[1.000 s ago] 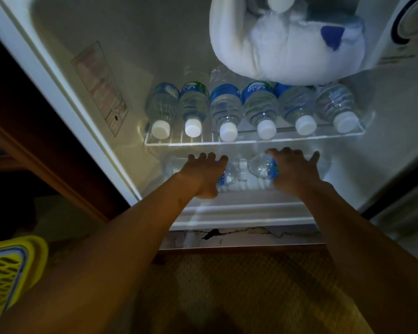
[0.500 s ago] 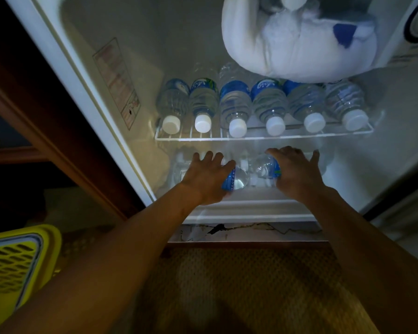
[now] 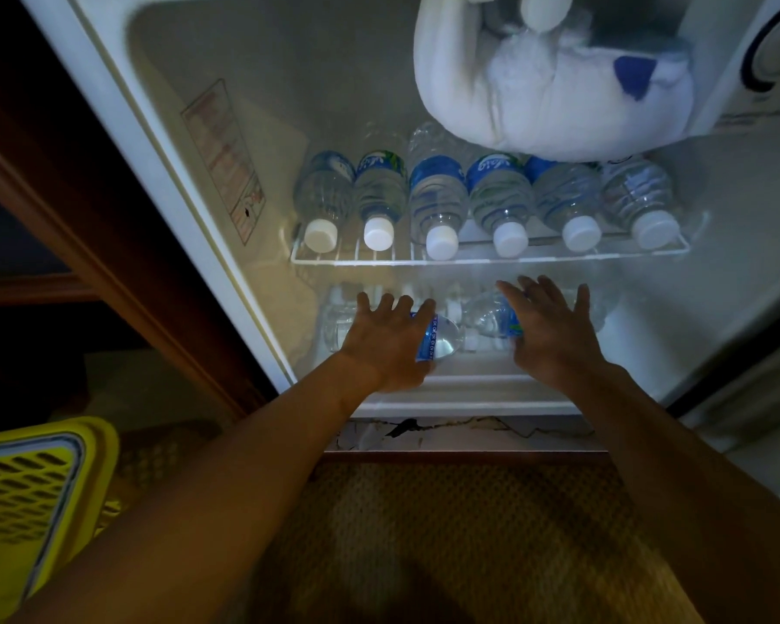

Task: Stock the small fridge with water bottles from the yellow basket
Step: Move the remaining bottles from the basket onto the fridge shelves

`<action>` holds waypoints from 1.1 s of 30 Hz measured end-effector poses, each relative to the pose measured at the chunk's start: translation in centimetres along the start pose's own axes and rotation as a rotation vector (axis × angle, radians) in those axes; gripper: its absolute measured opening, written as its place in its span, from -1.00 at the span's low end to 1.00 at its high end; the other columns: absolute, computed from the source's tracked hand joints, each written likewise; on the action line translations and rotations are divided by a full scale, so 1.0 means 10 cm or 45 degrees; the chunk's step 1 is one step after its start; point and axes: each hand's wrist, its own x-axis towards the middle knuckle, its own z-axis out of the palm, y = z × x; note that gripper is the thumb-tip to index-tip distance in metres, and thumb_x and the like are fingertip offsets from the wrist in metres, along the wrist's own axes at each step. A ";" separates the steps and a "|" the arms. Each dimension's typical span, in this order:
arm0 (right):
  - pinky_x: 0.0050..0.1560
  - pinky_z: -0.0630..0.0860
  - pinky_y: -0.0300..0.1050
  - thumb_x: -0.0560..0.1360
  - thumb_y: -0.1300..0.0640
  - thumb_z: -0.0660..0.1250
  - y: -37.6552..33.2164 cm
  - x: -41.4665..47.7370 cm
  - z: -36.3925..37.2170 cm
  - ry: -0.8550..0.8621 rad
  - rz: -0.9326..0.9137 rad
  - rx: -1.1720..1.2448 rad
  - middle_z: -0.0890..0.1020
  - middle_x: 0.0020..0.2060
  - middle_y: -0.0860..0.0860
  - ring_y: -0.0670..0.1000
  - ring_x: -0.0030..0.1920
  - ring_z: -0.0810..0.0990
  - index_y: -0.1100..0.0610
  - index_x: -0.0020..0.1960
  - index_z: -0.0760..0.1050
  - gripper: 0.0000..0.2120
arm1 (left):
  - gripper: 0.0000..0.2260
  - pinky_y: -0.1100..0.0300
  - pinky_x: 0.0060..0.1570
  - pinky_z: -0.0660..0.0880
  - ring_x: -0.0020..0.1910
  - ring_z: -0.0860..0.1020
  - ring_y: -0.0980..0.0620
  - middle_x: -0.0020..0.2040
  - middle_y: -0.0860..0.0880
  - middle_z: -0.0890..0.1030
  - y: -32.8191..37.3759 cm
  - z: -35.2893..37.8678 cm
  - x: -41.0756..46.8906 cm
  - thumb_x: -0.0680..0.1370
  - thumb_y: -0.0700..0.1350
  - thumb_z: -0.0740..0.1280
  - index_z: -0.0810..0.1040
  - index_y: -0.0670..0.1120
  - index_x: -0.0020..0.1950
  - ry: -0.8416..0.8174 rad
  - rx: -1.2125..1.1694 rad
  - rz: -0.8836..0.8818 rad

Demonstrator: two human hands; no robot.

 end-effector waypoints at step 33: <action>0.14 0.42 -0.05 0.56 0.00 0.27 -3.97 -2.16 -0.84 -0.296 -1.102 0.551 0.57 0.07 -0.05 0.04 0.22 0.43 0.00 0.13 0.57 -0.80 | -0.77 0.16 0.03 0.46 0.10 0.59 0.00 0.07 0.02 0.65 -1.47 0.48 -4.99 0.57 -0.01 0.32 0.54 0.09 0.22 -0.256 -0.817 -1.052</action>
